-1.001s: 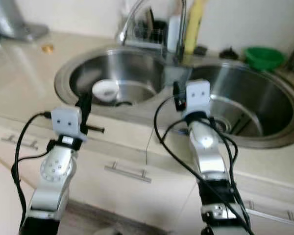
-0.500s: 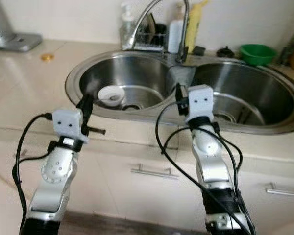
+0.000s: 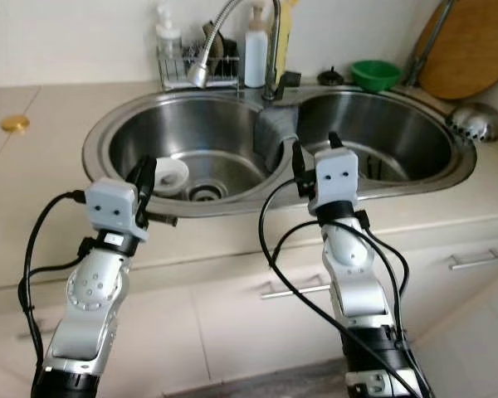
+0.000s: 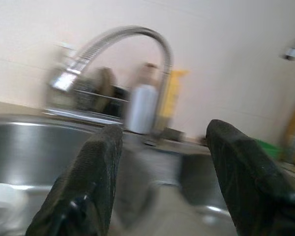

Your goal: Kitchen organization

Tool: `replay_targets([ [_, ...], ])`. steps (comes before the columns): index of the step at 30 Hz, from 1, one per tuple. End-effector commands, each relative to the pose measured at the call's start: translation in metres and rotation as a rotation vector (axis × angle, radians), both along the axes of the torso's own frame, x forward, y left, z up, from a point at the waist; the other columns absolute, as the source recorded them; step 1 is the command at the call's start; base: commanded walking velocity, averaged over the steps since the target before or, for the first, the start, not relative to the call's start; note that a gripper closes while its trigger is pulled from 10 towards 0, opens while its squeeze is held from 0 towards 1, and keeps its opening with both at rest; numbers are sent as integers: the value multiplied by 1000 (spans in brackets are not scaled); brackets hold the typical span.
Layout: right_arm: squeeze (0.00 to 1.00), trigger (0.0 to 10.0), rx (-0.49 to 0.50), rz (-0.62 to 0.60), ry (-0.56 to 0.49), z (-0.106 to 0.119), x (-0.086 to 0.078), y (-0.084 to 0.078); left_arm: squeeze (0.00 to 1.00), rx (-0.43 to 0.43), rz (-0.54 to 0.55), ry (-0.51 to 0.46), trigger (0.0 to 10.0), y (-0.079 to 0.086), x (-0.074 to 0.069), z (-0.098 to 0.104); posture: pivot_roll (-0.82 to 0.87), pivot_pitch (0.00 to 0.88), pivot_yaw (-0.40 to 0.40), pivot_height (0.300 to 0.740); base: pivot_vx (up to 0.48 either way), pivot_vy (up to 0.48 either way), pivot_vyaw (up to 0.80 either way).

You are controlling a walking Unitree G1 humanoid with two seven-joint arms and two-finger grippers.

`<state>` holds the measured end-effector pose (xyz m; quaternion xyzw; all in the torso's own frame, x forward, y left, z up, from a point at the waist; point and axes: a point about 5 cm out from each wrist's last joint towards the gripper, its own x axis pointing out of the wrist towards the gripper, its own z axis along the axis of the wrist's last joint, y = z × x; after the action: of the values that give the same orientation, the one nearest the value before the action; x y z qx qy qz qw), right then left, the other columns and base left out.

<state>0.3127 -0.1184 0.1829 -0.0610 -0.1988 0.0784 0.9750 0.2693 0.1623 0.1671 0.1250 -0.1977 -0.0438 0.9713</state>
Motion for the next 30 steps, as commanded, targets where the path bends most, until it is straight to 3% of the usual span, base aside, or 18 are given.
replay_targets([
  [1, 0, 10000, -7, -18, -28, 6, 0, -7, 0, 7, -17, -22, 10000, -6, 0, 4, -28, 0, -29, 740, 0, 0, -800],
  [13, 0, 10000, -9, -20, -53, 9, -3, -10, 0, 20, -21, -13, 10000, -8, 1, 2, -35, 0, -26, 740, 0, 0, -800],
  [30, 0, 10000, 1, -17, -85, 13, -5, -8, 0, 20, -23, -20, 10000, -8, 2, 3, -33, 0, -27, 740, 0, -470, -800],
])
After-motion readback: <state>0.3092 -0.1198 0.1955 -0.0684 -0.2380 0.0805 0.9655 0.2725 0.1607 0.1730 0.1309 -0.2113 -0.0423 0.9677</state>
